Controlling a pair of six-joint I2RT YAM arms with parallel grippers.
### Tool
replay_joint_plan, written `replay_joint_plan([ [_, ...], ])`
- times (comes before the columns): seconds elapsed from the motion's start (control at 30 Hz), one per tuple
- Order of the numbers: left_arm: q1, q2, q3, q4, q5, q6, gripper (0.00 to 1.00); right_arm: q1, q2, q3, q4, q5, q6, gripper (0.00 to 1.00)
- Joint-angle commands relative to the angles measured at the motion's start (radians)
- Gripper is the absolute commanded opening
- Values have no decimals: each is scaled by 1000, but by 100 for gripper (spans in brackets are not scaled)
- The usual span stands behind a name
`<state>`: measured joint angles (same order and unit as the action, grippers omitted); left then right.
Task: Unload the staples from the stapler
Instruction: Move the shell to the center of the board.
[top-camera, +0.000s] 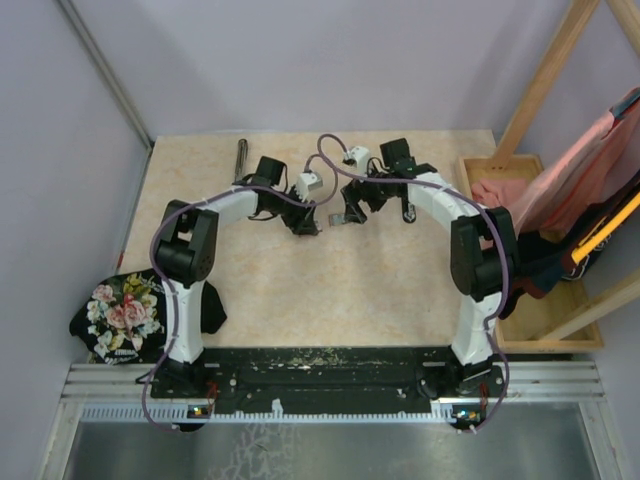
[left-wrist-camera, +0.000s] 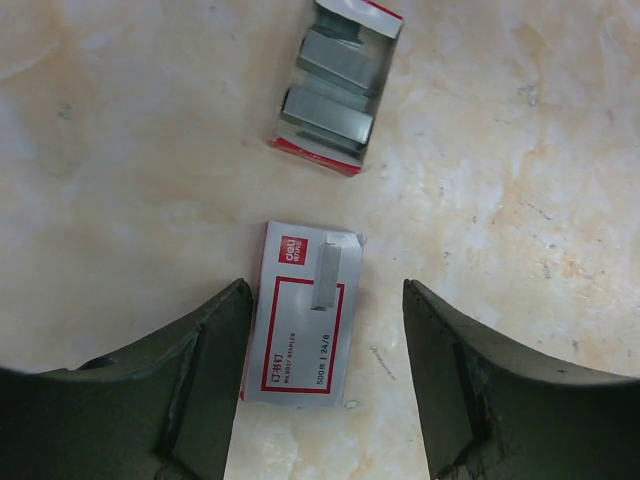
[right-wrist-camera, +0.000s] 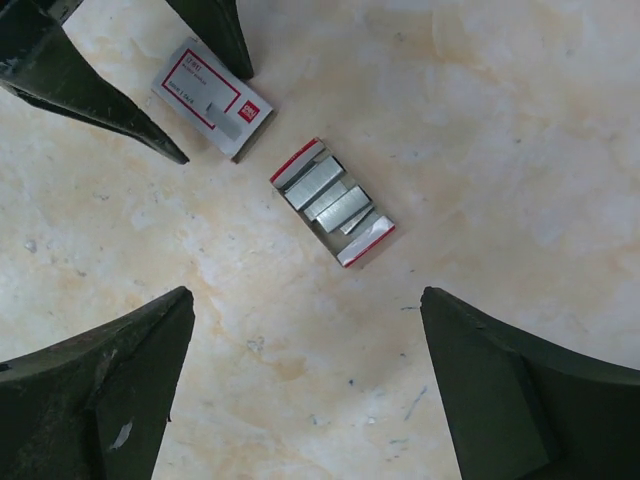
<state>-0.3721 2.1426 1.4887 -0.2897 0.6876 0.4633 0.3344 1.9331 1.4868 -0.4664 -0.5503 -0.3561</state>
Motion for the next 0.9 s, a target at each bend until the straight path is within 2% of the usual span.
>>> replay_joint_plan([
  [0.0, -6, -25, -19, -77, 37, 39, 70, -8, -101, -24, 17, -68, -260, 98],
  [0.13, 11, -59, -35, -24, 17, -12, 82, -9, -131, -78, 37, -89, -417, 99],
  [0.2, 30, -84, -39, -4, 15, -37, 96, -13, -127, -75, 13, -116, -487, 99],
  [0.23, 39, -97, -40, 2, 13, -47, 100, -16, -121, -69, -3, -132, -519, 99],
  [0.37, 79, -173, -67, 14, 8, -63, 100, -22, -90, -35, -57, -163, -636, 99],
  [0.53, 120, -279, -193, 57, 70, -133, 100, -22, -24, 19, -105, -189, -739, 97],
  [0.7, 155, -314, -349, 194, 191, -294, 100, -20, 71, 136, -186, -238, -797, 91],
  [0.87, 192, -297, -427, 325, 272, -449, 100, -12, 161, 247, -288, -271, -844, 86],
])
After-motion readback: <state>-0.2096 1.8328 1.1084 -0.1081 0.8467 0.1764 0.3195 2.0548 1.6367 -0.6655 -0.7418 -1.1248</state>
